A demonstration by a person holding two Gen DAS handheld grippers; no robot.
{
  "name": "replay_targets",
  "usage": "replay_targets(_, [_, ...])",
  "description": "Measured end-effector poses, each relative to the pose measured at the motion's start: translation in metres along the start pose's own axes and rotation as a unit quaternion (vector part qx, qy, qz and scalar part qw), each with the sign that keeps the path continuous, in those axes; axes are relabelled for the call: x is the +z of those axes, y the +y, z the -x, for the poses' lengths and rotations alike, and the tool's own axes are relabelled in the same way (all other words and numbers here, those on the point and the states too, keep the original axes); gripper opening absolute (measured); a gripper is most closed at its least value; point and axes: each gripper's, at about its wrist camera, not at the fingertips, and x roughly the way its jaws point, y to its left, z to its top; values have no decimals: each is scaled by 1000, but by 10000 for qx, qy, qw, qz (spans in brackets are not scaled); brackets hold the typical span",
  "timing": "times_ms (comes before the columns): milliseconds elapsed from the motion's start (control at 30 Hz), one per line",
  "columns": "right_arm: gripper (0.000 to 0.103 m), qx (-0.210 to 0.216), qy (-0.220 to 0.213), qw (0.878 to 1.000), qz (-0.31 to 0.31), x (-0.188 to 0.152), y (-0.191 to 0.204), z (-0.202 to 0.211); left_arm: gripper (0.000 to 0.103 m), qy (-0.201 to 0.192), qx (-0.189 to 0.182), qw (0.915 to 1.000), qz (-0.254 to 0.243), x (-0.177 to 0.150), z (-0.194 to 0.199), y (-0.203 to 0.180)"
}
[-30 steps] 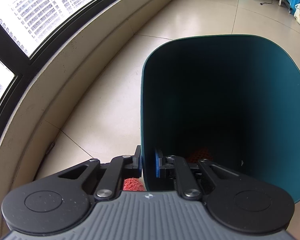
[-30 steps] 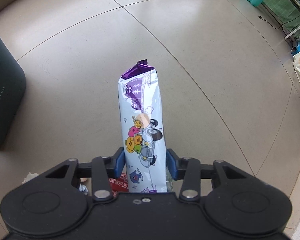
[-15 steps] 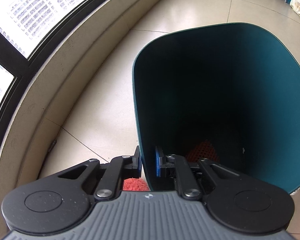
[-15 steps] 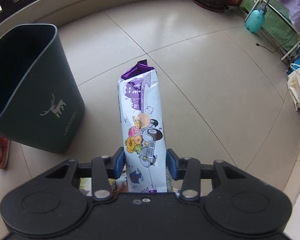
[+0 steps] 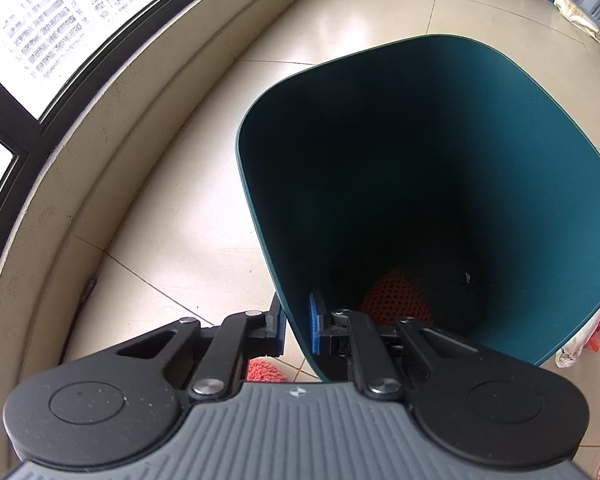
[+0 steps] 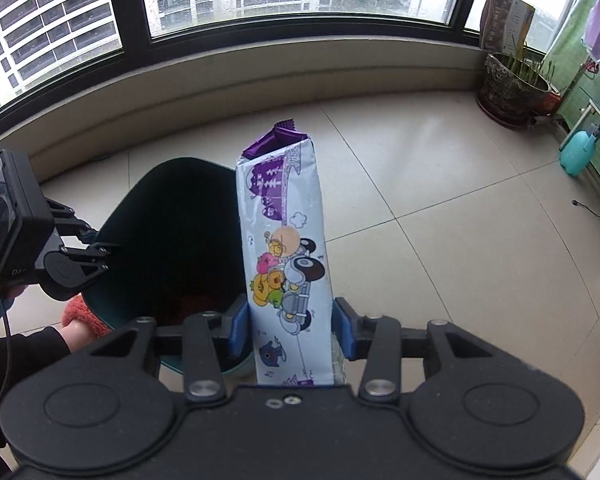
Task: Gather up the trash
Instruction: 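Lower the snack bag into the bin and open the right gripper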
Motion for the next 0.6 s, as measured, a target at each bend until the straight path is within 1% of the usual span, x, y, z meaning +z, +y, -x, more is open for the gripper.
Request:
replay_targets(67, [43, 65, 53, 9999, 103, 7, 15, -15, 11, -52, 0, 10000, -15, 1, 1, 4])
replay_targets(200, [43, 185, 146, 9995, 224, 10, 31, -55, 11, -120, -35, 9999, -31, 2, -1, 10])
replay_targets(233, [43, 172, 190, 9995, 184, 13, 34, -67, 11, -125, -56, 9999, -17, 2, 0, 12])
replay_targets(300, [43, 282, 309, 9990, 150, 16, 40, -91, 11, -131, -86, 9999, -16, 4, -2, 16])
replay_targets(400, [43, 168, 522, 9983, 203, 16, 50, -129, 11, -184, -8, 9995, -262, 1, -3, 15])
replay_targets(467, [43, 180, 727, 9971, 103, 14, 53, -153, 11, -166, -7, 9995, -281, -2, -7, 11])
replay_targets(600, [43, 86, 1096, 9939, -49, 6, 59, -194, 11, -125, -159, 9997, -160, 2, -13, 23])
